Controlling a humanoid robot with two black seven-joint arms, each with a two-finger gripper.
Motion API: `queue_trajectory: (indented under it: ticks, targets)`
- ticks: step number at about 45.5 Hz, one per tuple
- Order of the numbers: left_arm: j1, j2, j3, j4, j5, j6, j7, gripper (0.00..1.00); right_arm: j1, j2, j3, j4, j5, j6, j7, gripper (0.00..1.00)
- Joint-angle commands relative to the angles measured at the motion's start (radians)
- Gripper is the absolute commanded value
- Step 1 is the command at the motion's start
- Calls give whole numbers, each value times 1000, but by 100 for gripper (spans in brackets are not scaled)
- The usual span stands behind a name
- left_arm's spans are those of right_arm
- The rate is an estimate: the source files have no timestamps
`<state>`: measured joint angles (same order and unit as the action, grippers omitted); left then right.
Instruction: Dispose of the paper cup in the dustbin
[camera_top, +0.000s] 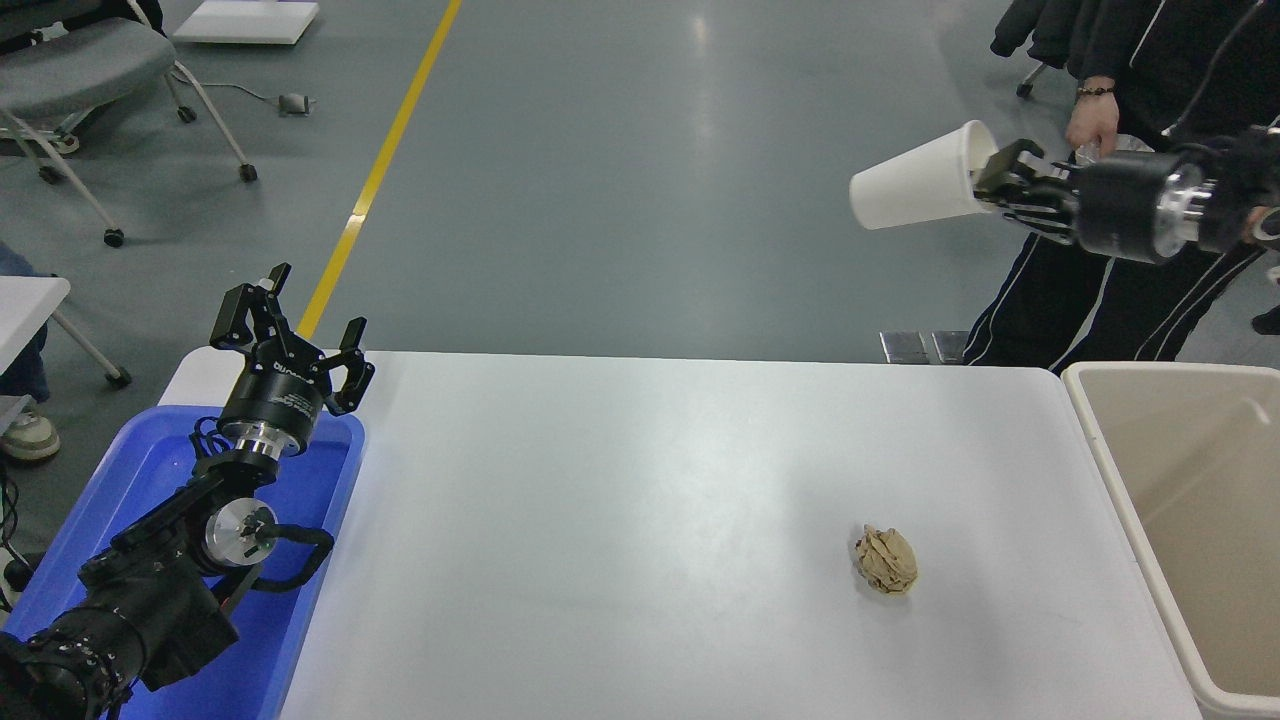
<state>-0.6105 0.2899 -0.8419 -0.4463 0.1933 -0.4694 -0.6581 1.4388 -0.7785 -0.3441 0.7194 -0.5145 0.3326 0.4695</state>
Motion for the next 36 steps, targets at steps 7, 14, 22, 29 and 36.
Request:
queue_trajectory:
  ticks: [7,14,22,29,36]
  targets:
    - [0,0,0,0,0,0,0,100,-285,8,11,-559,91,3,-11,0]
    - [0,0,0,0,0,0,0,100,-425,76,13,-776,120,-7,-32,0]
    - [0,0,0,1,0,0,0,100,-541,116,65,-850,120,-81,-149,0]
    - [0,0,0,0,0,0,0,100,-600,148,96,-851,120,-151,-282,0]
    - [0,0,0,0,0,0,0,100,-652,206,97,-853,120,-210,-311,0]
